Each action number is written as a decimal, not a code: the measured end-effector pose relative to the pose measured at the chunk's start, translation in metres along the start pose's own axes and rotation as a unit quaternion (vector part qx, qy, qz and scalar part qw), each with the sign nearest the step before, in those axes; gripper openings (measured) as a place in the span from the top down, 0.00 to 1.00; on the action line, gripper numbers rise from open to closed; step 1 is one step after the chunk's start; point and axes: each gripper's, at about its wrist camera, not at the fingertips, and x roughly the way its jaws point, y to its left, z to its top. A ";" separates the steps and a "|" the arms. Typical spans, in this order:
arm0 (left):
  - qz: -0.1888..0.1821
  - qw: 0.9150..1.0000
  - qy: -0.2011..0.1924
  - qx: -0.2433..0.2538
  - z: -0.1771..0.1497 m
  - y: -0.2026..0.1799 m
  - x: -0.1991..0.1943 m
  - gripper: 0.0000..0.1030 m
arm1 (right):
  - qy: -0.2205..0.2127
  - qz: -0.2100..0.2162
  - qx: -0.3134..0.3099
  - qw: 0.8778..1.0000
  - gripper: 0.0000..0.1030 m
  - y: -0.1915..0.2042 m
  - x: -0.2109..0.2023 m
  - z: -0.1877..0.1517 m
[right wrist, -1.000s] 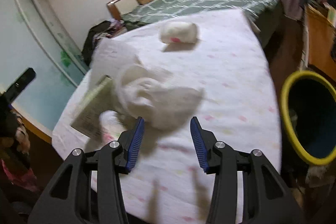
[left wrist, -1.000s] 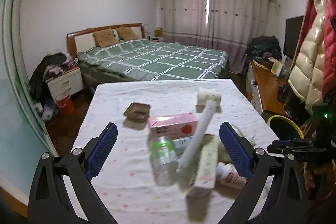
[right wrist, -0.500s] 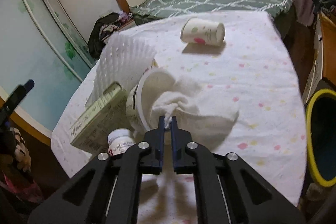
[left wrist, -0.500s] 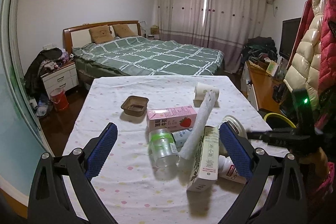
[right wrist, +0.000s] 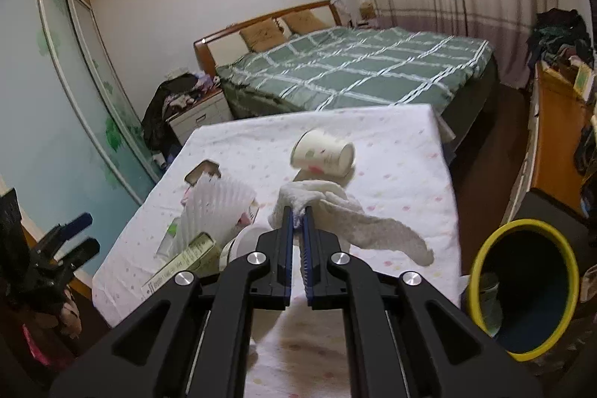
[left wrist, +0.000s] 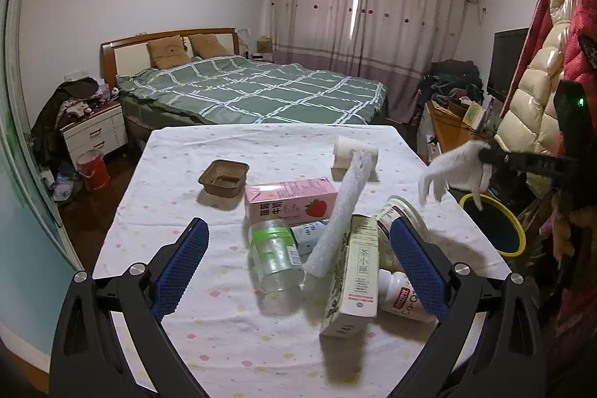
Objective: Collect trash
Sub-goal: 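Grasp the white tissue with the right gripper and drop it into the bin, then grasp the white tea box with the left gripper and drop it into the bin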
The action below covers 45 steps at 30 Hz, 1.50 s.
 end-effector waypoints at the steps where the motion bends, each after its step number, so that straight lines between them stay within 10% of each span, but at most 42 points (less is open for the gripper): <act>1: -0.003 1.000 0.001 0.002 0.000 -0.002 0.001 0.07 | -0.005 -0.007 0.002 1.000 0.95 -0.005 -0.005 0.002; 20: -0.056 0.996 0.051 0.043 -0.022 -0.044 0.037 0.07 | 0.042 -0.202 0.160 0.965 0.94 -0.188 -0.014 -0.047; 37: -0.093 0.991 0.089 0.044 -0.041 -0.043 0.058 0.07 | 0.073 -0.218 0.192 0.954 0.77 -0.209 0.003 -0.074; 45: -0.087 0.987 0.106 0.078 -0.059 -0.046 0.069 0.44 | 0.074 -0.205 0.183 0.959 0.76 -0.198 0.007 -0.071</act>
